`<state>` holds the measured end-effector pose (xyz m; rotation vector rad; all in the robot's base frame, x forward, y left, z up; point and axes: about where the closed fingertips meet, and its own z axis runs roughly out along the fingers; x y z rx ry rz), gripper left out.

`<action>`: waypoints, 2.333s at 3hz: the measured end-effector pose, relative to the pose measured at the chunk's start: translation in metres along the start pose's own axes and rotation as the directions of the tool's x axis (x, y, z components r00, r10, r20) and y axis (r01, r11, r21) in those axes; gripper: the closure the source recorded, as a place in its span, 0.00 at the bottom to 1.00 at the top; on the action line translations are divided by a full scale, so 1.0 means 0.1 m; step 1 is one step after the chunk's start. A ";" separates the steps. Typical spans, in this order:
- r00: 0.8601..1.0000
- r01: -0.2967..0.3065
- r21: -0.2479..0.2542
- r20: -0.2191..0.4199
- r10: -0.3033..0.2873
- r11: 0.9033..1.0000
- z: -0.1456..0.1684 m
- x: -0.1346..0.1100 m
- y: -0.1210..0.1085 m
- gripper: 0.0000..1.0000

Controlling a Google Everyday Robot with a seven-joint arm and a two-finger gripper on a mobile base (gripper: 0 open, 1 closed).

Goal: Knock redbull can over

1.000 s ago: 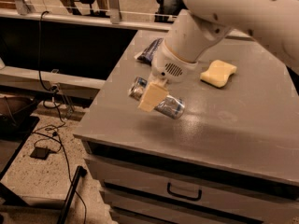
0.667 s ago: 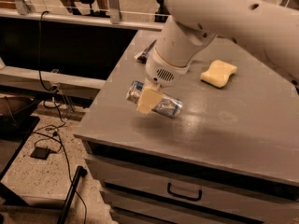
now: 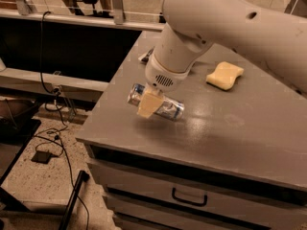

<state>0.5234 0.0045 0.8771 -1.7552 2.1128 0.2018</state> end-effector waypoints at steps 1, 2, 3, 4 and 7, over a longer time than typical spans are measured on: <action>1.000 0.002 0.001 -0.001 -0.002 1.000 -0.01 0.00 0.01 0.03; 1.000 0.003 0.002 -0.001 -0.003 1.000 -0.01 -0.01 0.02 0.00; 1.000 0.003 0.001 0.000 -0.003 1.000 -0.01 -0.01 0.02 0.00; 0.998 -0.036 -0.049 0.055 0.039 0.998 0.01 0.03 0.01 0.00; 0.956 -0.161 -0.184 0.214 0.200 0.969 0.18 0.37 -0.02 0.00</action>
Offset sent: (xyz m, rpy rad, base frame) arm -0.0007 0.0003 0.0004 -0.0008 -0.0012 0.0008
